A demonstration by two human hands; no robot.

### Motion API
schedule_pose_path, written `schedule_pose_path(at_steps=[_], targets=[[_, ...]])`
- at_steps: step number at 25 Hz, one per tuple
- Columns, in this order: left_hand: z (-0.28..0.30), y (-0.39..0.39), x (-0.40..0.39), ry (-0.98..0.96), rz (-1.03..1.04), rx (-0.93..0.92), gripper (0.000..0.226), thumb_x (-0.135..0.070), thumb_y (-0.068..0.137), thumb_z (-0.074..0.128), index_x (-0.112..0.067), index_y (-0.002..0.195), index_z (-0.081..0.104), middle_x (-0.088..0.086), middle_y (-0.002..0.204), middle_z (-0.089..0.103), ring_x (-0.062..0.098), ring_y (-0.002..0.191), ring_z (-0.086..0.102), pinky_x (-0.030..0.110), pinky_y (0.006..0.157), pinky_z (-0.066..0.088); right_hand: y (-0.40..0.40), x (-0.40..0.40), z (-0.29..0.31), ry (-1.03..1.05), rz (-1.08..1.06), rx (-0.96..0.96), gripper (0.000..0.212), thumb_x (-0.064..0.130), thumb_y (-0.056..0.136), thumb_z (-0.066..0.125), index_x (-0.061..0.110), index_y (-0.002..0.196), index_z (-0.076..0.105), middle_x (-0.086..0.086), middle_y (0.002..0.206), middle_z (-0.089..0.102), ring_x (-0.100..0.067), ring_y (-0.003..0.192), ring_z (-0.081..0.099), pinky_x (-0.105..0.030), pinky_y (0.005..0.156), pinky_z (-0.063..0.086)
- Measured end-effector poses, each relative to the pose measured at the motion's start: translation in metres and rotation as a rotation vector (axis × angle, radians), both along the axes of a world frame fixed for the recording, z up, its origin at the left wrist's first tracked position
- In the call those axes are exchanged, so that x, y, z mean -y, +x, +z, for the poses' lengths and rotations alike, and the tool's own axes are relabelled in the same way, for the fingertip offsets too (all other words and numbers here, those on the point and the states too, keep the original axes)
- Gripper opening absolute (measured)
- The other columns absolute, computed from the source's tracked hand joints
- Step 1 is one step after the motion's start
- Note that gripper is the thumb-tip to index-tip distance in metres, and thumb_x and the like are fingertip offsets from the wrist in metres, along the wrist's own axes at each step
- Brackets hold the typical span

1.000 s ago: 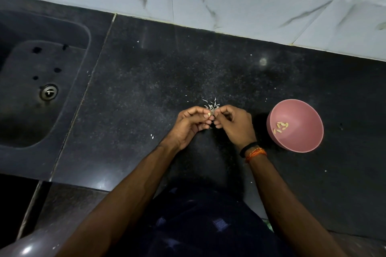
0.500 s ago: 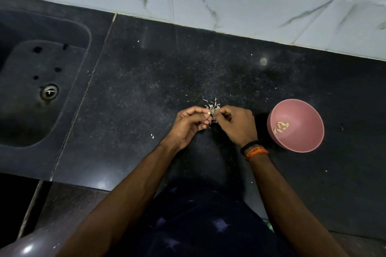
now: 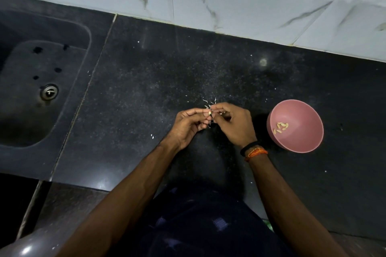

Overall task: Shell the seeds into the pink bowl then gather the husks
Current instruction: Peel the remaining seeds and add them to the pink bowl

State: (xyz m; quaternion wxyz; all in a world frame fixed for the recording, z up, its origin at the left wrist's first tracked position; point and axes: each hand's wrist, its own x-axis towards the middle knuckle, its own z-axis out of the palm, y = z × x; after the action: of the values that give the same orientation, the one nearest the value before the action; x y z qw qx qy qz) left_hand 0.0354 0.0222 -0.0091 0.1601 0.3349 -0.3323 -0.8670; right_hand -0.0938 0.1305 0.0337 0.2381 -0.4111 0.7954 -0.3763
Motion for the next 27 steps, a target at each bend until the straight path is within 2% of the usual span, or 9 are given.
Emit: schedule_pose_path(at_steps=[9, 14, 18, 23, 27], targets=[[0.000, 0.002, -0.001, -0.017, -0.071, -0.032, 0.016, 0.004, 0.093, 0.058, 0.002, 0.098, 0.073, 0.009, 0.083, 0.072, 0.011, 0.073, 0.066, 0.020, 0.067, 0.054, -0.001, -0.001, -0.002, -0.086, 0.051, -0.144, 0.017, 0.010, 0.090, 0.073, 0.018, 0.104, 0.080, 0.007, 0.101, 0.070, -0.004, 0.091, 0.066, -0.021, 0.084, 0.054], [0.003, 0.001, 0.000, -0.019, -0.090, -0.019, 0.014, -0.006, 0.094, 0.061, 0.002, 0.098, 0.072, 0.007, 0.080, 0.071, 0.010, 0.071, 0.063, 0.018, 0.065, 0.051, -0.002, 0.001, -0.003, -0.068, 0.066, -0.147, 0.019, 0.006, 0.091, 0.070, 0.015, 0.105, 0.079, 0.006, 0.102, 0.071, -0.006, 0.094, 0.067, -0.026, 0.087, 0.056], [0.006, 0.000, 0.003, 0.026, -0.098, -0.001, 0.014, -0.006, 0.093, 0.062, 0.000, 0.093, 0.075, 0.009, 0.078, 0.069, 0.011, 0.068, 0.062, 0.019, 0.062, 0.050, -0.001, 0.002, -0.001, -0.065, 0.067, -0.147, 0.019, 0.005, 0.091, 0.070, 0.015, 0.104, 0.079, 0.005, 0.101, 0.072, -0.007, 0.093, 0.068, -0.029, 0.086, 0.057], [0.009, -0.001, 0.005, 0.091, -0.034, 0.039, 0.017, -0.006, 0.093, 0.061, 0.005, 0.103, 0.069, 0.011, 0.080, 0.071, 0.012, 0.067, 0.064, 0.020, 0.062, 0.052, -0.003, 0.001, -0.001, -0.051, 0.003, -0.194, 0.027, 0.001, 0.091, 0.061, 0.013, 0.108, 0.077, -0.001, 0.104, 0.075, -0.013, 0.095, 0.070, -0.039, 0.087, 0.059], [0.012, -0.003, 0.003, 0.107, -0.002, 0.054, 0.018, -0.004, 0.096, 0.058, 0.006, 0.108, 0.067, 0.014, 0.086, 0.074, 0.014, 0.070, 0.068, 0.021, 0.064, 0.056, -0.002, -0.002, 0.001, -0.056, -0.010, -0.212, 0.018, 0.010, 0.090, 0.068, 0.016, 0.105, 0.077, 0.003, 0.103, 0.073, -0.012, 0.091, 0.069, -0.038, 0.083, 0.059]])
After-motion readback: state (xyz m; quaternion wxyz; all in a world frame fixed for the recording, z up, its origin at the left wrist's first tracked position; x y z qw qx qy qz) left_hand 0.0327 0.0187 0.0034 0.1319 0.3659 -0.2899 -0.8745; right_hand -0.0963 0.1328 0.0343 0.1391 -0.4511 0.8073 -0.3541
